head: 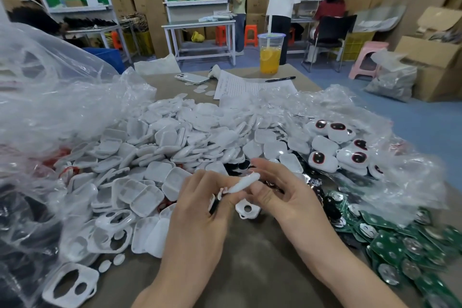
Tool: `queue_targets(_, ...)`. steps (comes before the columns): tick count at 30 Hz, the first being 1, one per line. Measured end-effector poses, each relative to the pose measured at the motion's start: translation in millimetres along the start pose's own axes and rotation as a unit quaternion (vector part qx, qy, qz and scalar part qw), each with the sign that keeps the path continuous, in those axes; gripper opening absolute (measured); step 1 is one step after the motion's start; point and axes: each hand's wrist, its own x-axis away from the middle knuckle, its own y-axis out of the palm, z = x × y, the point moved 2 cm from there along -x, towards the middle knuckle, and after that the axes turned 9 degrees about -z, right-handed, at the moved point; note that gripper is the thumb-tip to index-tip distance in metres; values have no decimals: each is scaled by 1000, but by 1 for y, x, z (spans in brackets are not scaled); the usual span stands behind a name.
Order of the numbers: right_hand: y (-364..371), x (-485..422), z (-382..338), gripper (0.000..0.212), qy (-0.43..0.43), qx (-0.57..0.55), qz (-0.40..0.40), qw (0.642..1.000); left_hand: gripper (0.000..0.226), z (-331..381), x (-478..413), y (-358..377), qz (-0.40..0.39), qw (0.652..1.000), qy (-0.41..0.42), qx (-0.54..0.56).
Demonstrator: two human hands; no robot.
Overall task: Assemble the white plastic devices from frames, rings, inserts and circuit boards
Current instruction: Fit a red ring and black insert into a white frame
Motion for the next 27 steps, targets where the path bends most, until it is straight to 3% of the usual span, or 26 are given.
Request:
queue_targets(2,0,-1,2,45,29,-72,-29,997,16,-1,0,-2,11,998,40,-37)
queue_targets(9,-4,-3,1,39,35,-158,-37,986,39,3,2,0,-42,995,69,-50)
queue_targets(13,-3,-3,-2,40,22,-123,-25,992,37,9,1,1,-66,989,-24,134)
queue_targets(15,-3,-2,-2,41,21,-90,-24,995,30,9,-3,0,-79,975,-84,188)
queue_targets(18,-2,-2,-2,38,25,-69,-19,997,23,9,-6,-1,-108,957,-112,244)
queue_targets(27,-5,-1,-2,24,17,-14,-24,999,26,3,-4,5,-95,965,-110,219)
